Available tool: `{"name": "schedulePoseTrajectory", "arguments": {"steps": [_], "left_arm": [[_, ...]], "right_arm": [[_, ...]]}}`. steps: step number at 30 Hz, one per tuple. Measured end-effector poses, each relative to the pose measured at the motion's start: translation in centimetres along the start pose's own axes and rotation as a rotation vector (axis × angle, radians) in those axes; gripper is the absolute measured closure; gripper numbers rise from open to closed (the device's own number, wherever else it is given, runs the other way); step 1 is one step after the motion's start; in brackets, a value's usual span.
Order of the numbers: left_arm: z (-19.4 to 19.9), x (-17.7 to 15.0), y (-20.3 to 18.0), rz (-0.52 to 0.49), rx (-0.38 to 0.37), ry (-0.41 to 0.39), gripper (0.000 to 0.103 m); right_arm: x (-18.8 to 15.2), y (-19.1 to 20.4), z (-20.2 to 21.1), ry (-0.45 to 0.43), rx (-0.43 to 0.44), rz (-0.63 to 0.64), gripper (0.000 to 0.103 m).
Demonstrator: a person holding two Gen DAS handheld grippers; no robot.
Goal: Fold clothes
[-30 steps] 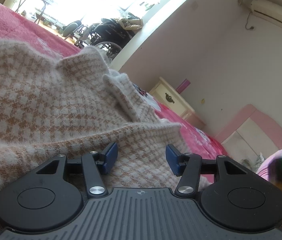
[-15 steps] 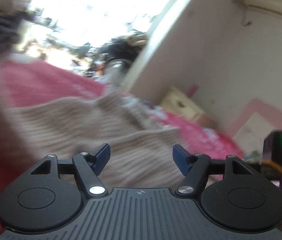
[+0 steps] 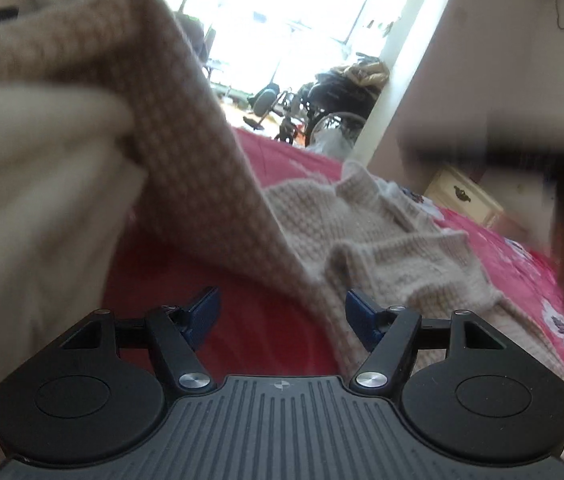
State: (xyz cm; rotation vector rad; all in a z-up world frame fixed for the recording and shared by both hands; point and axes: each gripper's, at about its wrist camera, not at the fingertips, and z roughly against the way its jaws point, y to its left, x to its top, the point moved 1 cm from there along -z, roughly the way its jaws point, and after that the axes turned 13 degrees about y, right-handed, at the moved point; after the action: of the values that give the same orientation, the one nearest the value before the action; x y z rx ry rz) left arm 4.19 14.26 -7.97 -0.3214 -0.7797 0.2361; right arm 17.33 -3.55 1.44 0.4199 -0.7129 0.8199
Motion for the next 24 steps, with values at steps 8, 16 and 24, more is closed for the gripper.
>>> {"name": "schedulePoseTrajectory", "arguments": {"steps": [8, 16, 24], "left_arm": [[0.1, -2.0, 0.4, -0.027, -0.005, 0.044, 0.034], [-0.7, -2.1, 0.7, -0.017, -0.004, 0.065, 0.034], [-1.0, -1.9, 0.8, -0.014, -0.006, 0.058, 0.034]], "right_arm": [[8.7, 12.3, -4.5, -0.071, -0.027, 0.652, 0.05], [10.6, 15.2, -10.9, 0.048, -0.022, 0.847, 0.077], [9.2, 5.8, -4.0, -0.184, 0.16, 0.177, 0.099]]}}
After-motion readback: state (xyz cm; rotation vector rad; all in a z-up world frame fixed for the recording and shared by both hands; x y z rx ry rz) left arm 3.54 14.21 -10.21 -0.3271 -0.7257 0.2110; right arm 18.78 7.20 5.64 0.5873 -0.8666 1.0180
